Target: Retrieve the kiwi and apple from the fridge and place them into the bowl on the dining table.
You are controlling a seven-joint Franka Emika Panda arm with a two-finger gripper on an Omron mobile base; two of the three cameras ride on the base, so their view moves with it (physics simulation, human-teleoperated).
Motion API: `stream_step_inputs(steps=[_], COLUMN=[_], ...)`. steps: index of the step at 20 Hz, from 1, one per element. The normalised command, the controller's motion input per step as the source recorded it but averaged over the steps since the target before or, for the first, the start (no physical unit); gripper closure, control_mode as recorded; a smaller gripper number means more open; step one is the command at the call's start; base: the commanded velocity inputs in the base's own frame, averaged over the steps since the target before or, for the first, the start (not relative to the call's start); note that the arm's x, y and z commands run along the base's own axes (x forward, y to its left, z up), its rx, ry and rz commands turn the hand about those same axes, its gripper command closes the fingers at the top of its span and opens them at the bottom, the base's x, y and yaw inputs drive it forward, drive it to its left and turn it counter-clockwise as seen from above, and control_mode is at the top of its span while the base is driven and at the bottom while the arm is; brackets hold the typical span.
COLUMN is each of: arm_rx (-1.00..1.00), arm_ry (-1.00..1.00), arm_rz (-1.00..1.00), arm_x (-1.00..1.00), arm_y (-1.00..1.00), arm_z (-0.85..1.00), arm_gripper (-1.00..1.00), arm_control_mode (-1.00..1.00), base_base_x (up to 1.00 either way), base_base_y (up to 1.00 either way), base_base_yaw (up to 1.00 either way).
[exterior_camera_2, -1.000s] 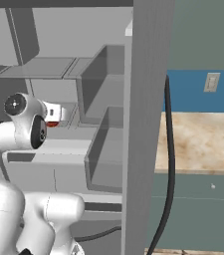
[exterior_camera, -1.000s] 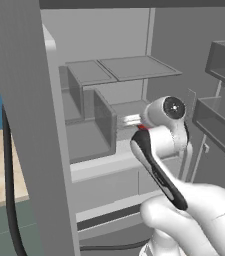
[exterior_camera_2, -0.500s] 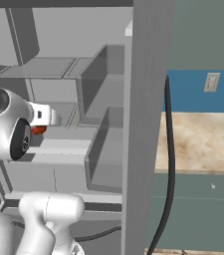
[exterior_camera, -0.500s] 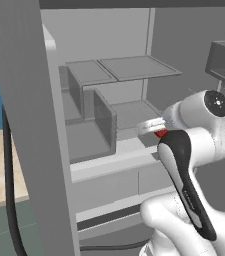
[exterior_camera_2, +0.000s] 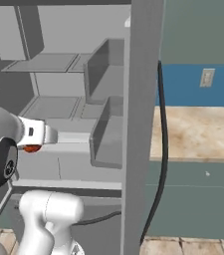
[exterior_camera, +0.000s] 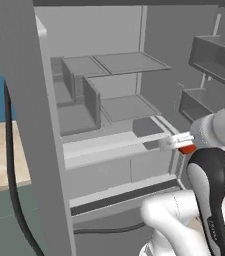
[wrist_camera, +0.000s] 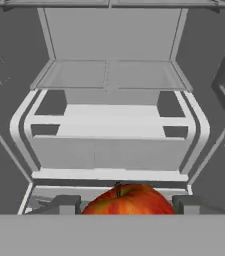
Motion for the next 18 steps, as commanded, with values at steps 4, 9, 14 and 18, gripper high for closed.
stream_step_inputs(steps=[4, 9, 14, 18], arm_rx=[0.0, 0.0, 0.0, 0.0], arm_ry=[0.0, 0.0, 0.0, 0.0], arm_rz=[0.0, 0.0, 0.0, 0.0], arm_x=[0.0, 0.0, 0.0, 0.0], arm_y=[0.0, 0.0, 0.0, 0.0], arm_z=[0.0, 0.0, 0.0, 0.0], arm_gripper=[1.0, 1.0, 1.0, 1.0], arm_control_mode=[1.0, 1.0, 1.0, 1.0], base_base_x=[-1.0, -1.0, -1.0, -1.0], base_base_y=[-0.35, -0.25, -0.29, -0.27], base_base_yaw=[0.0, 0.0, 0.0, 0.0])
